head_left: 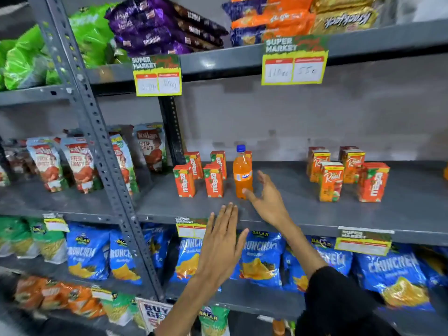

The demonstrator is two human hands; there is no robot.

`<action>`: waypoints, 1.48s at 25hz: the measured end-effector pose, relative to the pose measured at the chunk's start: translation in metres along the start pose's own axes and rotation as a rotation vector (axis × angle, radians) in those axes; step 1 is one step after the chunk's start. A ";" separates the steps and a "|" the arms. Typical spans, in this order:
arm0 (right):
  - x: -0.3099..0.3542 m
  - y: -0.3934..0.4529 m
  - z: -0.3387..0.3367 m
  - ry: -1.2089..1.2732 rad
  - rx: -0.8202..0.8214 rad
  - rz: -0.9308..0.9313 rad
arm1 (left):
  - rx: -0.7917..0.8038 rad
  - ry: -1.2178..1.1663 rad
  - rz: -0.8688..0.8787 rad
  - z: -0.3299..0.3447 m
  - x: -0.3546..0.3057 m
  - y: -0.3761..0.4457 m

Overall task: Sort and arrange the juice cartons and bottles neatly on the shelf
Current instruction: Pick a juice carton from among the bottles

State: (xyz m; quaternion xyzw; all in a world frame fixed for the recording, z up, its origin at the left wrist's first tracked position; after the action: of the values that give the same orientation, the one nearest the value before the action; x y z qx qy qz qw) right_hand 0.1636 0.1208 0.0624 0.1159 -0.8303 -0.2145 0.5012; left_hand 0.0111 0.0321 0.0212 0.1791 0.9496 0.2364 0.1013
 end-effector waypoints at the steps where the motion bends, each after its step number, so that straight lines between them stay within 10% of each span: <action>1: 0.004 0.009 0.007 0.019 -0.032 -0.007 | 0.007 0.010 0.006 0.003 0.005 0.003; 18: 0.013 0.006 -0.021 0.106 -0.192 0.072 | 0.000 0.016 0.000 0.010 -0.007 0.011; 37: -0.100 -0.091 -0.413 -0.126 -0.380 0.164 | 0.027 -0.191 0.195 0.060 -0.353 0.059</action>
State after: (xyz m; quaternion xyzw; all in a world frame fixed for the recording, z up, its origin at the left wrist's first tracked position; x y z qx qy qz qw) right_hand 0.5734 -0.0174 0.1087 -0.0620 -0.8112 -0.3326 0.4770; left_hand 0.3679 -0.0319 0.0356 0.2936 0.9169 0.2142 0.1653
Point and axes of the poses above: each hand's wrist, its own y-axis towards the middle knuckle, its own z-axis out of the palm, x = y × z, the point moved 4 cm from there along y, towards the middle knuckle, and after that the axes turned 3 degrees about x, right-handed, at the moved point
